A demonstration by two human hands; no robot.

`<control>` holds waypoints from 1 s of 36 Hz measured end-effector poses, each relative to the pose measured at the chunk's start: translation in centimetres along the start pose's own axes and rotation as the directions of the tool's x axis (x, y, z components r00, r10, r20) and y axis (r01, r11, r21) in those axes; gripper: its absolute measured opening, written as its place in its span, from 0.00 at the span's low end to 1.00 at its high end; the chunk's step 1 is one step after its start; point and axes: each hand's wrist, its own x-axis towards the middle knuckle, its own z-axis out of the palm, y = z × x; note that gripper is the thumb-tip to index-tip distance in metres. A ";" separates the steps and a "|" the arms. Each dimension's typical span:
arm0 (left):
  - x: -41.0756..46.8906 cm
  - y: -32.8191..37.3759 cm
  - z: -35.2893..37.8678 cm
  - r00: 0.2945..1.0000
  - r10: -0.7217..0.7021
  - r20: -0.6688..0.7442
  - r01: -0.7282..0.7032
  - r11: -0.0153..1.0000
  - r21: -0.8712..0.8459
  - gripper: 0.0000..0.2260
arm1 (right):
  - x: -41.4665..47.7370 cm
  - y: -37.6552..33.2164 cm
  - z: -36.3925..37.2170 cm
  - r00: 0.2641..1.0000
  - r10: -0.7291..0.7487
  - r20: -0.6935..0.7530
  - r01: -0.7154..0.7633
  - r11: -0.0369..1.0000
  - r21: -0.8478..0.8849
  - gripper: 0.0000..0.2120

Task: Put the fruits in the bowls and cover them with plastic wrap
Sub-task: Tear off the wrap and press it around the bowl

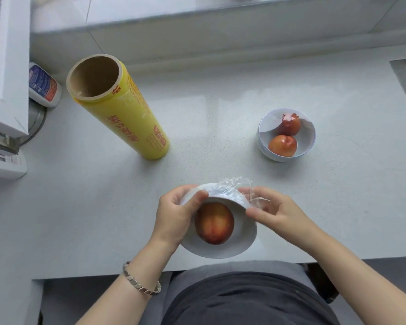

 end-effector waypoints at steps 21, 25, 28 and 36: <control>-1.0 0.2 -0.8 0.996 0.048 0.072 -0.060 0.981 0.185 0.17 | 3.6 -4.8 1.1 0.993 0.002 -0.118 -0.001 1.000 0.013 0.11; -1.0 0.2 -0.6 0.992 0.053 0.112 -0.076 0.975 0.207 0.15 | 3.9 -3.7 2.0 0.954 -0.118 -0.276 0.106 0.993 -0.059 0.11; -1.1 0.2 -0.5 0.989 0.061 0.131 -0.088 0.974 0.209 0.15 | 3.8 -3.5 2.0 0.888 -0.289 -0.357 0.207 0.946 -0.251 0.11; -1.0 0.8 -0.8 0.976 0.106 0.190 -0.143 0.971 0.191 0.12 | 4.4 -4.1 1.2 0.770 -0.497 -0.399 0.294 0.832 -0.470 0.10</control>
